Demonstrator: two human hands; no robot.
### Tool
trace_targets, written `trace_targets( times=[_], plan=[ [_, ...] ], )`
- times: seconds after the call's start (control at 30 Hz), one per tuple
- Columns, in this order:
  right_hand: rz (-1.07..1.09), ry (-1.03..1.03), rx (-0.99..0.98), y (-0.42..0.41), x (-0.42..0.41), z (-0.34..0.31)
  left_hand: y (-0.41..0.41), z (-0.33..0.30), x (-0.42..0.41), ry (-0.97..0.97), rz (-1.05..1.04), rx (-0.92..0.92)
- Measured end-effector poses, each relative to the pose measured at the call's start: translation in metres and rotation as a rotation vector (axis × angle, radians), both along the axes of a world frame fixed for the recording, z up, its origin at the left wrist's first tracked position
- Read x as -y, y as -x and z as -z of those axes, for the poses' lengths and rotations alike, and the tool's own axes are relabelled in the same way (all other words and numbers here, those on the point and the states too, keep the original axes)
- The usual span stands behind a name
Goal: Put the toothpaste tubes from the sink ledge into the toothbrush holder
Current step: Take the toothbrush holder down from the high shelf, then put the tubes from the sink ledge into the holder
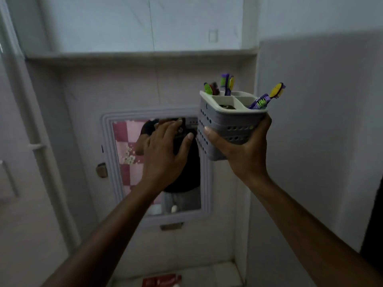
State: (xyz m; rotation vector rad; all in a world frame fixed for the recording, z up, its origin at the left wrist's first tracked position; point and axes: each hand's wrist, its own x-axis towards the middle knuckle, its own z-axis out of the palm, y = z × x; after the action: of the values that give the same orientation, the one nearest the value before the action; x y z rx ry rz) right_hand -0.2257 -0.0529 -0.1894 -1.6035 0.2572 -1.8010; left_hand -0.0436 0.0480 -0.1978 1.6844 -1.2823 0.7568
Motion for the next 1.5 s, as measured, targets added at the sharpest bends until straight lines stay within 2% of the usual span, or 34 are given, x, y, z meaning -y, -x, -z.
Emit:
trace_targets(
  times=[0.13,0.3,0.43,0.6,0.77,0.9,1.1,1.27,1.5],
  plan=[
    [-0.052,-0.071,-0.076,-0.001,-0.008,0.071,0.003,0.078,-0.020,-0.063,0.041,-0.089],
    [-0.101,-0.213,-0.210,-0.002,-0.022,0.161,0.010,0.168,-0.051,-0.158,0.053,-0.306],
    [-0.055,-0.310,-0.343,-0.004,-0.035,0.225,0.011,0.233,-0.071,-0.266,0.040,-0.433],
    [0.102,-0.435,-0.559,-0.005,-0.058,0.307,0.004,0.308,-0.095,-0.380,0.035,-0.581],
    [0.125,-0.529,-0.728,0.001,-0.069,0.388,-0.006,0.382,-0.115,-0.385,0.017,-0.740],
    [0.124,-0.616,-0.835,0.001,-0.080,0.433,-0.016,0.439,-0.129,-0.470,-0.010,-0.842],
    [0.106,-0.716,-0.928,-0.005,-0.085,0.480,-0.033,0.512,-0.146,-0.656,-0.092,-0.764],
    [0.102,-0.758,-0.958,-0.016,-0.083,0.503,-0.052,0.531,-0.148,-0.918,-0.163,-0.607],
    [0.153,-0.788,-1.014,-0.016,-0.091,0.522,-0.090,0.533,-0.144,-1.204,-0.111,-0.235]
  ],
)
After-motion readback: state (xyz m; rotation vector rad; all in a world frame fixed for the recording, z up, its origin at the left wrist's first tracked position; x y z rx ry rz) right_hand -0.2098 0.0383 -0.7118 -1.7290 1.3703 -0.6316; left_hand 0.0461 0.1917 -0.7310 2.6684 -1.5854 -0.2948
